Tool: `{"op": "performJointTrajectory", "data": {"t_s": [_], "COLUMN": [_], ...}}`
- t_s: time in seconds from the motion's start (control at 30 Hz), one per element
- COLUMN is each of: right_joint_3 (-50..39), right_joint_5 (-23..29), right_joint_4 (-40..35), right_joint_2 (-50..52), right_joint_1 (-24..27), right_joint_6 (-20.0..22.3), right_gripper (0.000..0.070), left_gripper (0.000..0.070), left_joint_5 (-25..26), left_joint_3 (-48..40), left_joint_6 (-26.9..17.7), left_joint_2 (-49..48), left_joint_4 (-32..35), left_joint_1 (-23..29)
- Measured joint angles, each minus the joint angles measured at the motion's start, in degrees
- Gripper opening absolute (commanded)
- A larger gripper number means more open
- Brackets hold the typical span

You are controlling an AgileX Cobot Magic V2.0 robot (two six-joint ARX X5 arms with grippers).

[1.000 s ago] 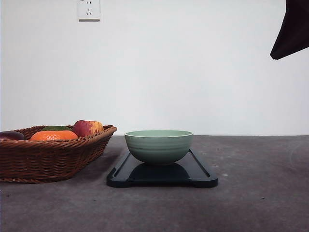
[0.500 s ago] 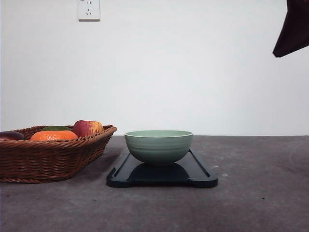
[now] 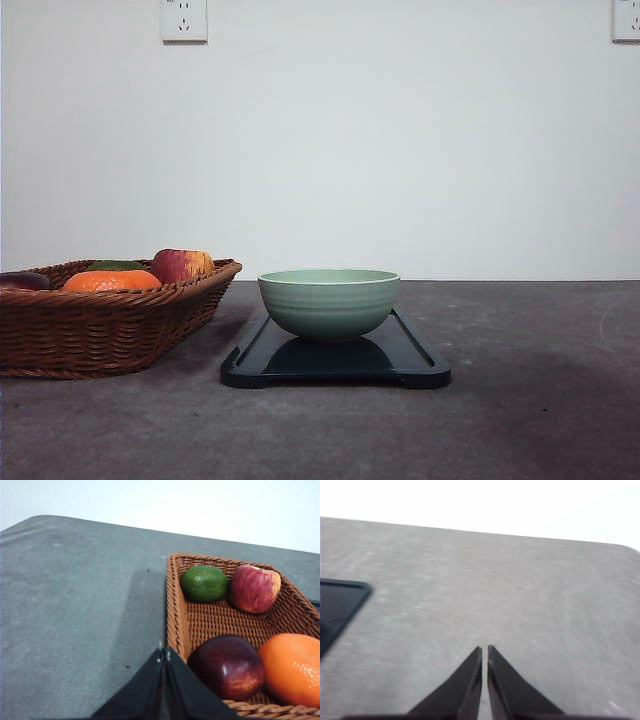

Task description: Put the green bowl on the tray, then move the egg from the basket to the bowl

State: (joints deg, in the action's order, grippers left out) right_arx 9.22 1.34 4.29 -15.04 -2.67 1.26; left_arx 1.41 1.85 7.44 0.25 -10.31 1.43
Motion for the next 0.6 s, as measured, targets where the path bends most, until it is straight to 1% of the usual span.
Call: {"op": "performJointTrajectory", "data": {"t_s": [0.1,0.2,0.33,0.6], "right_joint_3": [-4.03,-7.24,-8.29,-8.29], "right_joint_5": [-0.07,-0.28,-0.28,-0.26], "right_joint_4": [-1.25,-2.06,0.86,0.36], "right_joint_2": [5.77,10.09,14.36,14.9], "right_joint_1": [1.26,1.35,1.35,1.35], "right_joint_6": [-0.05,-0.63,-1.54,-1.75], "right_gripper": [0.001,0.001,0.001,0.001], "left_gripper": [0.0,0.0,0.0,0.0], "left_joint_5": [0.0,0.0,0.0,0.0], "left_joint_3": [0.0,0.0,0.0,0.0], "left_joint_6": [-0.02,-0.02,-0.02,-0.24], "left_joint_2": [0.0,0.0,0.0,0.0], "left_joint_4": [0.02,0.0,0.0,0.0], "left_joint_1": [0.0,0.0,0.0,0.0]}}
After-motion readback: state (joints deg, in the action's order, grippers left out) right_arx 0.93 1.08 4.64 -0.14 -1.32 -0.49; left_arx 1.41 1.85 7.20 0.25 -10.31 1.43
